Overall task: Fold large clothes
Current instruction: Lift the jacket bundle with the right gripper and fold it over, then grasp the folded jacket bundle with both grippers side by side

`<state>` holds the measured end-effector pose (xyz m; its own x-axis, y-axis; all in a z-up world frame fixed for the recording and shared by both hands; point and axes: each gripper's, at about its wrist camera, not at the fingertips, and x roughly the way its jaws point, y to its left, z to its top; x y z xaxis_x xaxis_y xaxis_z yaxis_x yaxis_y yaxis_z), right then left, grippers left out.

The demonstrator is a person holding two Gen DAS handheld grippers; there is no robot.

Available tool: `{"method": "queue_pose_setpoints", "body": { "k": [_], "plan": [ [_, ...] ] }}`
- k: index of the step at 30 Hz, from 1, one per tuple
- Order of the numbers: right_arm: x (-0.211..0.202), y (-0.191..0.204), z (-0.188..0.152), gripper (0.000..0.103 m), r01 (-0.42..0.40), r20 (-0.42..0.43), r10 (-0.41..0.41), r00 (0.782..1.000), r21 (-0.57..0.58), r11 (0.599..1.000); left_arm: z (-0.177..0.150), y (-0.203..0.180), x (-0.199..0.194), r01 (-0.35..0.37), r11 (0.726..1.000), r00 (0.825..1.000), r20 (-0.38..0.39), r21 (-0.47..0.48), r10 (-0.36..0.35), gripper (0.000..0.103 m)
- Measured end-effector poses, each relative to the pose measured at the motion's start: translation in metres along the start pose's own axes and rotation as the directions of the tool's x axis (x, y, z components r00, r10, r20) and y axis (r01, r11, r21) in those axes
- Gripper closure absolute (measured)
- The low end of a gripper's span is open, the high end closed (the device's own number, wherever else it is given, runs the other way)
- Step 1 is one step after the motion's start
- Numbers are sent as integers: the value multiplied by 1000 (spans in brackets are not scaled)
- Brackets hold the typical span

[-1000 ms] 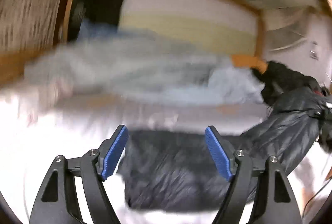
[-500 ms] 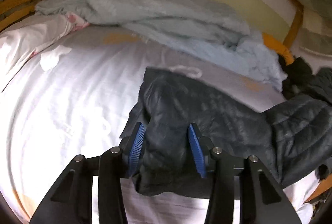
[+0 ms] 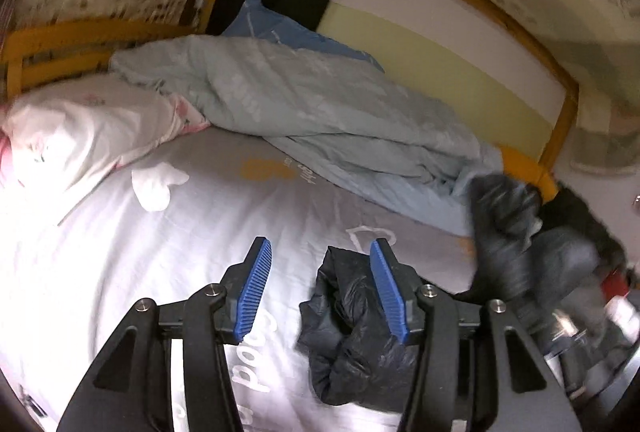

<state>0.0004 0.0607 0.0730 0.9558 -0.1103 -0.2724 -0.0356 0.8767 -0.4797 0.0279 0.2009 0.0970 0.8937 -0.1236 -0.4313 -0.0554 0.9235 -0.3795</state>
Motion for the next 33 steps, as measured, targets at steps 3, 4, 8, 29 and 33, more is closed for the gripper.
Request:
{"method": "queue_pose_setpoints", "body": {
  "k": [3,4,8,29,33],
  "plan": [
    [-1,25,-6,57,-23,-6,23,1000,-26,999,5,3,-11,4,1000,999,33,8,-4,53],
    [-2,31,-7,53,-33,-5,33,999,-24,999,6,4,-15,5,1000,999,42,13,-6,53],
    [-21,43,-16,32,-89,42,91,995,-33,995,7,1,-21,13,999,999,39,34,-14,50],
    [9,-137,-89,35,19,-132,66,989,558,830,-18,-106,-34,353,870,921,37,344,-388,45],
    [34,-127,-89,75,-169,-125,294,948,584,794,-20,-142,-30,354,826,913,26,439,-406,94]
  ]
}}
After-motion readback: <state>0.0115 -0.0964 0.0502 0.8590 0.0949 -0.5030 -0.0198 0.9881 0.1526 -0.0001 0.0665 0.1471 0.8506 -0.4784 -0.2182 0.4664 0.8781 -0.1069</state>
